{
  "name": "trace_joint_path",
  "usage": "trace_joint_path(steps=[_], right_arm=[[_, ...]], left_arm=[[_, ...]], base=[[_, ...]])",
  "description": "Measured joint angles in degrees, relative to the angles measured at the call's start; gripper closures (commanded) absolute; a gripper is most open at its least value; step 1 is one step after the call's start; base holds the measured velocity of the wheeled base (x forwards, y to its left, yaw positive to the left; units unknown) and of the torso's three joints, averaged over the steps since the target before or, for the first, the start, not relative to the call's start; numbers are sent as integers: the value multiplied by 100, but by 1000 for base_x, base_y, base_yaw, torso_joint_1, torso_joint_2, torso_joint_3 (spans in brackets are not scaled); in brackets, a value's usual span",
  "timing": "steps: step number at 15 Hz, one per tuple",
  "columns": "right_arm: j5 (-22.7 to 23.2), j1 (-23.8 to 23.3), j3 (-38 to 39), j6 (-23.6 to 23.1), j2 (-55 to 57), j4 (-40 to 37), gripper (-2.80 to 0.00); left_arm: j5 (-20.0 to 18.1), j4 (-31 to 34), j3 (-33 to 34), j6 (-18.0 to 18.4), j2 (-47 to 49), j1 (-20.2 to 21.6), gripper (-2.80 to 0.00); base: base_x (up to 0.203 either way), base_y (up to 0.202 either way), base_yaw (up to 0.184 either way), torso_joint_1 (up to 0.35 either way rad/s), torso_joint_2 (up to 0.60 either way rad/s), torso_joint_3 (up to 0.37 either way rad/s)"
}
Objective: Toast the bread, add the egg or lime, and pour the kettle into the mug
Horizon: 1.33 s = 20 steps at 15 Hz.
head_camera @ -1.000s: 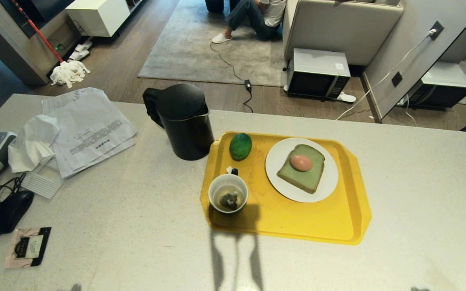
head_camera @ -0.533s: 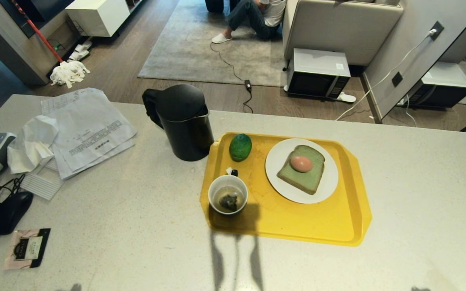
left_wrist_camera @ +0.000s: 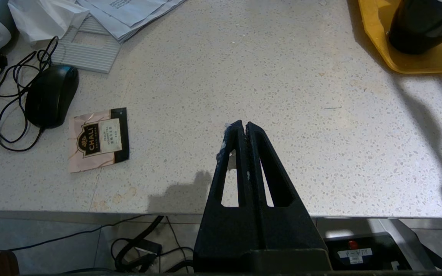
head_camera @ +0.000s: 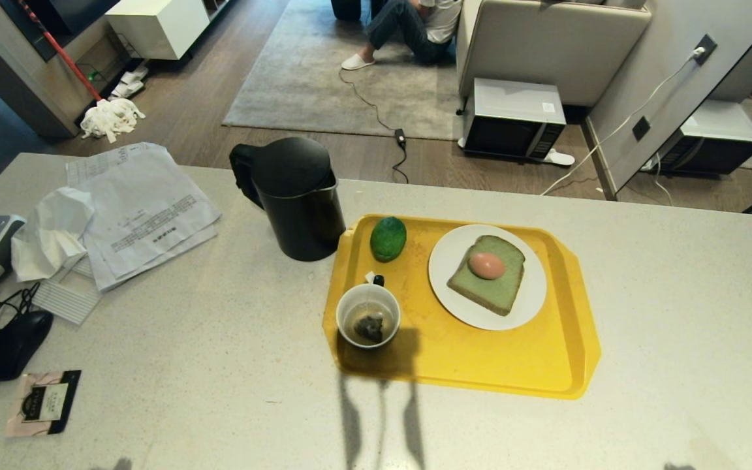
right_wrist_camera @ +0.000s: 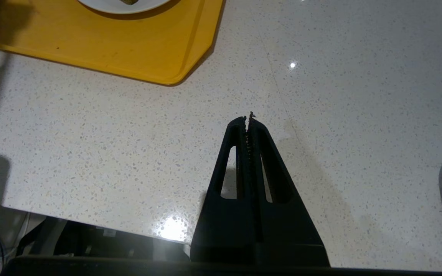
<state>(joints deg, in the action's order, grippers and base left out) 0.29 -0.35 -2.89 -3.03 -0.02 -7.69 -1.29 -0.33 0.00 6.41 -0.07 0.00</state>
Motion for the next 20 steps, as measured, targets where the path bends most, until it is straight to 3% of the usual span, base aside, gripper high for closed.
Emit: trace_joint_path(steps=[20], right_arm=[[-7, 0, 0, 6, 0, 0, 0]], left_arm=[[-45, 3, 0, -83, 0, -2, 0]], base=[[0, 0, 0, -58, 122, 57]])
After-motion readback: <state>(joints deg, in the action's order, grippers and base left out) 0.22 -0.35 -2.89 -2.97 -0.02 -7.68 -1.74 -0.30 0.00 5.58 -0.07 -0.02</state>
